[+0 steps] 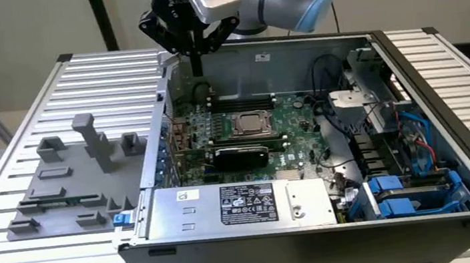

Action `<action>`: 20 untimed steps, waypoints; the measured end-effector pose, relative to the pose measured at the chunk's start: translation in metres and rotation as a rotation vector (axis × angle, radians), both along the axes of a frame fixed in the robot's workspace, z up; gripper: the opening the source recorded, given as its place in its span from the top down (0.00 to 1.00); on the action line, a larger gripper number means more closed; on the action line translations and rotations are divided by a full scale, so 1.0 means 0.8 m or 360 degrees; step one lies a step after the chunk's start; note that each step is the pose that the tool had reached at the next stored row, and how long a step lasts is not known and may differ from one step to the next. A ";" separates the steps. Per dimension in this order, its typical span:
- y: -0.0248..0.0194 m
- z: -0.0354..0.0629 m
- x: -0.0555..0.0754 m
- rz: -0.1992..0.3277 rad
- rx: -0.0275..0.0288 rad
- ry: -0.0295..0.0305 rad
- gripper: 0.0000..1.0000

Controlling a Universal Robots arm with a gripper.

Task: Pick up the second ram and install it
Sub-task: 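Reach for the second ram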

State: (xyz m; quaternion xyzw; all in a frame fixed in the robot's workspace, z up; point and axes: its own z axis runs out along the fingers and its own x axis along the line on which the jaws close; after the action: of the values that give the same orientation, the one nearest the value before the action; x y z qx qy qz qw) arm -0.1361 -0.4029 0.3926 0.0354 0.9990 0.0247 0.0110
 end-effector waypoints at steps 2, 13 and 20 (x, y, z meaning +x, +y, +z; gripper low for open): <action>-0.0029 0.000 -0.012 0.0000 -0.00002 -0.00001 1.00; -0.0153 0.000 -0.074 0.0000 -0.00001 -0.00002 1.00; -0.0216 0.000 -0.116 0.0000 0.00000 -0.00005 1.00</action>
State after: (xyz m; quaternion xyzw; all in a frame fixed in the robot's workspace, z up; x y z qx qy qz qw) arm -0.2286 -0.4202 0.3925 0.0354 0.9990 0.0247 0.0111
